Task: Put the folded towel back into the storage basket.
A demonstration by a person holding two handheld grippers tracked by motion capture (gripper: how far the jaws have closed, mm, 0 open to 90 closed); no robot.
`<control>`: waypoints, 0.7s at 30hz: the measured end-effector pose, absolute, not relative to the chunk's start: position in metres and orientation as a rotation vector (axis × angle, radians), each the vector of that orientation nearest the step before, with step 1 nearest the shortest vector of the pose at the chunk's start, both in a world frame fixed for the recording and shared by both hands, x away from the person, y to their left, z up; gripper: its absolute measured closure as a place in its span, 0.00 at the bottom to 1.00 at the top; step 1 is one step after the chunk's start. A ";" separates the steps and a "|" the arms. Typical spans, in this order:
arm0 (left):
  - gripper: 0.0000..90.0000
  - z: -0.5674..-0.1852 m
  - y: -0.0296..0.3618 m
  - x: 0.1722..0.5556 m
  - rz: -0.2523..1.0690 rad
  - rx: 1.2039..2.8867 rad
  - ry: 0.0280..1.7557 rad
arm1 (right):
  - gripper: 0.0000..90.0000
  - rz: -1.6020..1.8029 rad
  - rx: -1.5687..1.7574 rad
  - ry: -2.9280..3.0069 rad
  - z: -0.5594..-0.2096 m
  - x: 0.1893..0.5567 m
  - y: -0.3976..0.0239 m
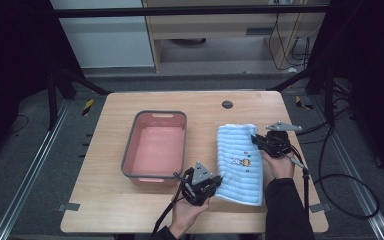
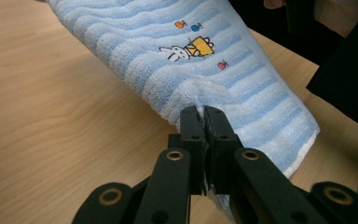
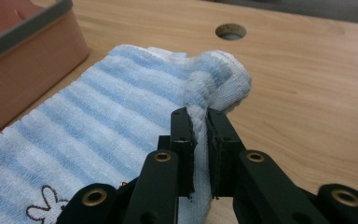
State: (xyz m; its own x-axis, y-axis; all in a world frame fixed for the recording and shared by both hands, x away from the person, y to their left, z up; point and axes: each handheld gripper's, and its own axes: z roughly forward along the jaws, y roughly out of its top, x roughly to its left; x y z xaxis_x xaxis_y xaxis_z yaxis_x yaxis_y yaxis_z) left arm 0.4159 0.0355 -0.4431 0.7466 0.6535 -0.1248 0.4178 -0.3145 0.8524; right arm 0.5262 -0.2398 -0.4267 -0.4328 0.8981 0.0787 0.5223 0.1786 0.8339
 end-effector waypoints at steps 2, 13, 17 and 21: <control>0.97 -0.437 0.038 0.415 0.307 1.944 0.806 | 0.92 1.174 1.319 2.010 -0.417 0.523 -0.238; 0.97 -0.401 0.054 0.408 0.378 1.909 0.757 | 0.92 1.206 1.269 1.953 -0.385 0.517 -0.223; 0.97 -0.391 0.061 0.408 0.388 1.898 0.754 | 0.92 1.224 1.245 1.940 -0.374 0.517 -0.216; 0.97 -0.383 0.070 0.410 0.403 1.883 0.757 | 0.92 1.223 1.221 1.932 -0.364 0.518 -0.207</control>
